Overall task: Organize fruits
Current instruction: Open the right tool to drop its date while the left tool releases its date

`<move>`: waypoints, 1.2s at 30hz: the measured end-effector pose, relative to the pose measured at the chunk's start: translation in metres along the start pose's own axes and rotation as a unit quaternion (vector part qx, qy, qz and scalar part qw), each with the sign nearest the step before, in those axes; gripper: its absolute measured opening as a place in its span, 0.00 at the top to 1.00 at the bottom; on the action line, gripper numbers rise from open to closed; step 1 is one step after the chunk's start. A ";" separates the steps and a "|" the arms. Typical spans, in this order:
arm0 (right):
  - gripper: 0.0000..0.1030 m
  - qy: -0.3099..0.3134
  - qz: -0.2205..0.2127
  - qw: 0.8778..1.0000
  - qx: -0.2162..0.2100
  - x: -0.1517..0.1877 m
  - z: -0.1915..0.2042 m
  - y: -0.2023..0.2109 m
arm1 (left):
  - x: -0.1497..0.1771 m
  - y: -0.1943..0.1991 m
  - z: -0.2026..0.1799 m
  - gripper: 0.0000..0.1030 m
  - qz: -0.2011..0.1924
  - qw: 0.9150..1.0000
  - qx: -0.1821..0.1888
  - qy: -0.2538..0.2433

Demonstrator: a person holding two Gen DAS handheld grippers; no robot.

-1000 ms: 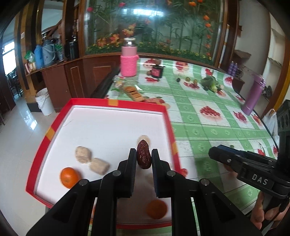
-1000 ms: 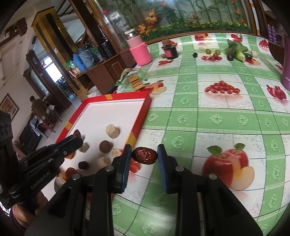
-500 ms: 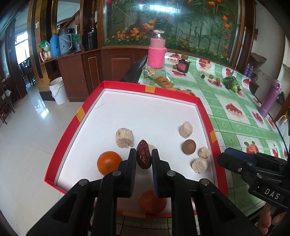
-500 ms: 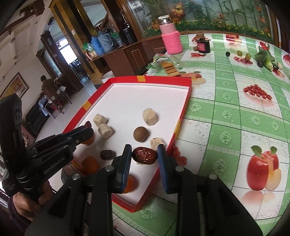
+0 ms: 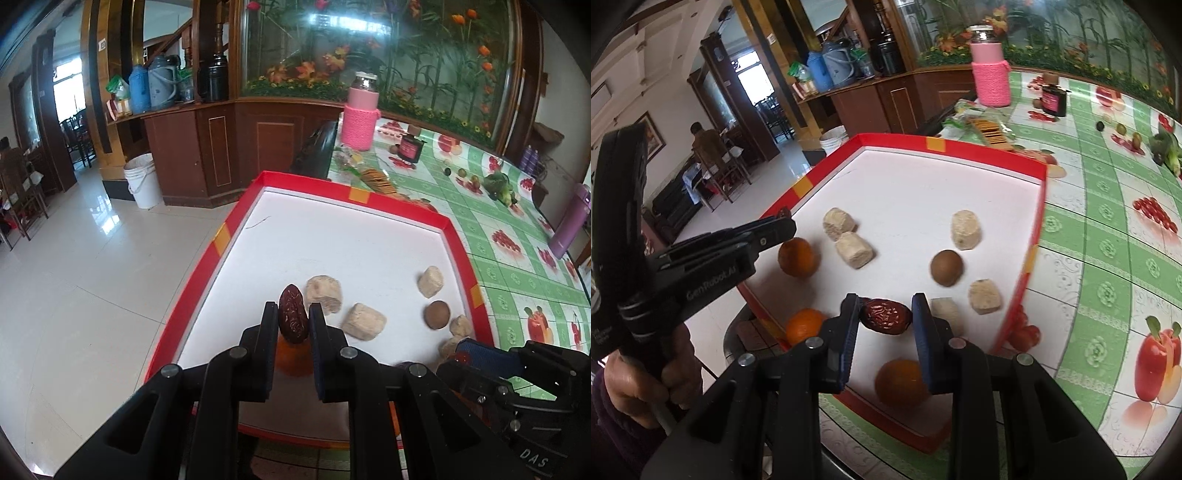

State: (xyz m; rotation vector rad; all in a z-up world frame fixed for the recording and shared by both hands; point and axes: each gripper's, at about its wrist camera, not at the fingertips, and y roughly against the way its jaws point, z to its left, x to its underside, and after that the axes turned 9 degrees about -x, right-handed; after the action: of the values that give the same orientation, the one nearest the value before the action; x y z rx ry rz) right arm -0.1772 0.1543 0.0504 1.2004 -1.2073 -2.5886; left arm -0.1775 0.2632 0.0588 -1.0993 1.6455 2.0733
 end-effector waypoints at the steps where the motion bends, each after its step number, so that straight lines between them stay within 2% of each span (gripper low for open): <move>1: 0.70 0.004 0.003 1.000 -0.001 0.001 0.002 -0.003 | 0.001 -0.002 0.001 0.85 0.002 1.000 -0.001 -0.001; 5: 0.70 0.020 0.009 1.000 0.010 0.004 0.009 -0.013 | 0.003 -0.003 0.001 0.85 -0.004 1.000 -0.008 -0.004; 15: 0.70 0.013 0.000 0.999 0.031 0.001 0.000 -0.020 | 0.001 -0.005 -0.012 0.85 -0.005 1.000 0.006 -0.023; 24: 0.69 0.005 -0.005 0.999 0.031 -0.002 -0.006 -0.021 | 0.001 -0.007 -0.016 0.85 -0.008 1.000 -0.013 -0.026; 27: 0.69 0.000 -0.007 1.000 0.026 0.001 -0.006 -0.020 | 0.001 -0.006 -0.016 0.77 -0.008 0.999 -0.018 -0.026; 32: 0.69 -0.005 -0.012 1.000 0.024 0.004 -0.007 -0.015 | 0.003 -0.005 -0.017 0.57 -0.004 0.999 -0.022 -0.025; 36: 0.69 -0.011 -0.019 0.999 0.023 0.005 -0.011 -0.006 | 0.005 -0.002 -0.018 0.48 -0.007 0.999 -0.024 -0.025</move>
State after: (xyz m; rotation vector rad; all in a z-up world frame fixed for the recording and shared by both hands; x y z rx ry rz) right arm -0.1716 0.1501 0.0386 1.2177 -1.2677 -2.6232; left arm -0.1729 0.2454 0.0528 -1.0606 1.5684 2.1251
